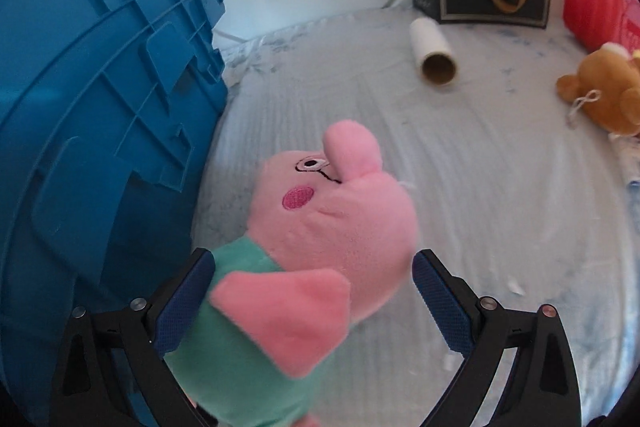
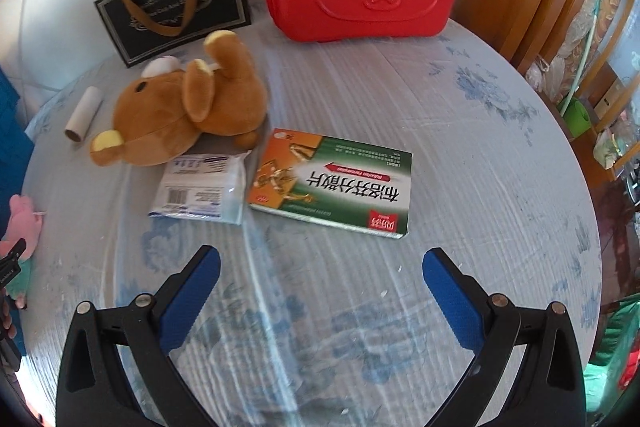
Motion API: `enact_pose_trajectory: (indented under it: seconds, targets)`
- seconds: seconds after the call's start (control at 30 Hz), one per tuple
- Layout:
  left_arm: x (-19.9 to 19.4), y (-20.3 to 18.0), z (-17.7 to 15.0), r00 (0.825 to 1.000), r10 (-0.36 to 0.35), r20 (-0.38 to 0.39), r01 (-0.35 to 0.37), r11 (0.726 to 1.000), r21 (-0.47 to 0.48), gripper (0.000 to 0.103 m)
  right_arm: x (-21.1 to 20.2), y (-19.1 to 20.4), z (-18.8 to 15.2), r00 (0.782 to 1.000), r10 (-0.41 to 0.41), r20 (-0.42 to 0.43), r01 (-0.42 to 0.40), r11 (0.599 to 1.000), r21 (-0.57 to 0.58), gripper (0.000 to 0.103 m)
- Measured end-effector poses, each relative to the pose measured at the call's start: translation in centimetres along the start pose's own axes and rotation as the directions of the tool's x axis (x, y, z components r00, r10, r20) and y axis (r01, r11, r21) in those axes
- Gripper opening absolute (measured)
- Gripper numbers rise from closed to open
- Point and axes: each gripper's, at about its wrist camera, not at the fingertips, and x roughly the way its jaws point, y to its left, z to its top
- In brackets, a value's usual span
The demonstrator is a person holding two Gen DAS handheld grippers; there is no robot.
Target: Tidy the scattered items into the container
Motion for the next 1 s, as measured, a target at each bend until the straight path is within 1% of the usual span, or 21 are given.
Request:
enact_pose_trajectory:
  seconds: [0.07,0.17,0.2,0.27,0.3,0.33,0.4,0.43,0.5,0.57,0.67,0.7,0.73,0.77,0.8,0.83,0.87,0.9,0.93,0.97,1.0]
  targets:
    - [0.5,0.1,0.3,1.0,0.017,-0.004,-0.017,1.0,0.004,0.102,1.1,-0.4,0.6,1.0,-0.002,-0.013,0.002,1.0,0.005,0.103]
    - [0.9,-0.5,0.1,0.998,0.068,0.012,-0.068,0.998,0.012,0.102,2.8,-1.1,1.5,0.999,-0.014,-0.036,0.014,1.0,0.015,0.103]
    - [1.1,-0.8,0.1,0.998,0.068,0.012,-0.069,0.997,0.02,0.102,3.2,-1.1,1.7,0.999,-0.008,-0.042,0.009,1.0,0.018,0.103]
    - [1.1,-1.5,0.3,0.998,0.065,-0.002,-0.064,0.997,0.031,0.101,3.9,-0.7,2.1,0.998,0.03,-0.053,-0.029,1.0,0.006,0.103]
    - [0.7,-1.9,0.4,0.999,0.053,0.005,-0.053,0.998,0.035,0.096,4.2,-0.1,2.4,0.997,0.052,-0.059,-0.053,0.998,-0.014,0.103]
    - [0.4,-2.3,0.5,0.999,0.04,0.008,-0.041,0.999,0.034,0.092,4.5,0.8,2.6,0.996,0.071,-0.06,-0.073,0.996,-0.044,0.103]
    - [-0.3,-2.7,0.8,1.0,0.016,0.003,-0.016,1.0,-0.003,0.083,5.1,2.5,3.1,0.993,0.105,-0.062,-0.111,0.989,-0.097,0.103]
    - [-0.6,-2.7,1.0,1.0,0.0,0.001,0.0,1.0,-0.027,0.082,5.4,3.5,3.3,0.99,0.125,-0.062,-0.132,0.983,-0.125,0.103]
    - [-1.1,-2.6,1.3,0.999,-0.036,-0.01,0.035,0.996,-0.078,0.081,6.1,5.1,3.8,0.986,0.157,-0.063,-0.166,0.972,-0.169,0.103]
    - [-1.6,-2.3,1.7,0.995,-0.102,-0.014,0.1,0.989,-0.112,0.081,7.1,6.7,4.4,0.981,0.182,-0.069,-0.192,0.958,-0.214,0.103]
    - [-2.9,-1.8,2.0,0.981,-0.192,-0.025,0.187,0.974,-0.128,0.081,8.6,8.7,5.0,0.977,0.2,-0.08,-0.214,0.944,-0.253,0.103]
    - [-3.2,-1.7,1.9,0.979,-0.204,-0.025,0.2,0.971,-0.129,0.081,9.0,9.1,5.1,0.975,0.208,-0.083,-0.222,0.941,-0.254,0.103]
    - [-3.6,-1.6,1.8,0.981,-0.193,-0.023,0.189,0.974,-0.124,0.081,9.6,9.6,5.1,0.97,0.223,-0.097,-0.241,0.937,-0.253,0.103]
    - [-3.9,-1.5,1.8,0.989,-0.149,-0.014,0.147,0.983,-0.109,0.081,10.2,10.0,5.0,0.965,0.232,-0.123,-0.257,0.933,-0.253,0.103]
    - [-4.1,-1.3,1.9,0.996,-0.094,-0.004,0.094,0.991,-0.093,0.082,10.2,10.5,4.6,0.967,0.22,-0.125,-0.246,0.932,-0.268,0.103]
    - [-4.1,-1.1,1.8,0.998,-0.057,-0.004,0.056,0.995,-0.083,0.083,10.3,10.9,4.4,0.964,0.226,-0.143,-0.258,0.926,-0.275,0.103]
    - [-3.8,-0.9,1.7,0.999,-0.037,-0.016,0.036,0.997,-0.073,0.083,10.3,11.1,3.9,0.948,0.261,-0.183,-0.303,0.916,-0.262,0.103]
    - [-3.1,-0.7,1.5,0.999,-0.025,-0.036,0.022,0.998,-0.067,0.083,10.3,11.4,3.3,0.926,0.305,-0.224,-0.357,0.901,-0.246,0.103]
    - [-2.2,-0.5,1.2,0.998,-0.016,-0.061,0.012,0.998,-0.065,0.083,10.1,11.8,2.4,0.911,0.327,-0.249,-0.387,0.889,-0.247,0.103]
    - [-1.4,-0.5,0.7,0.997,-0.006,-0.082,0.001,0.998,-0.062,0.085,9.9,12.2,1.5,0.909,0.323,-0.264,-0.39,0.884,-0.26,0.103]
    - [-1.1,-0.7,0.3,0.997,0.005,-0.078,-0.008,0.999,-0.049,0.086,9.7,12.5,0.6,0.907,0.315,-0.278,-0.389,0.88,-0.273,0.103]
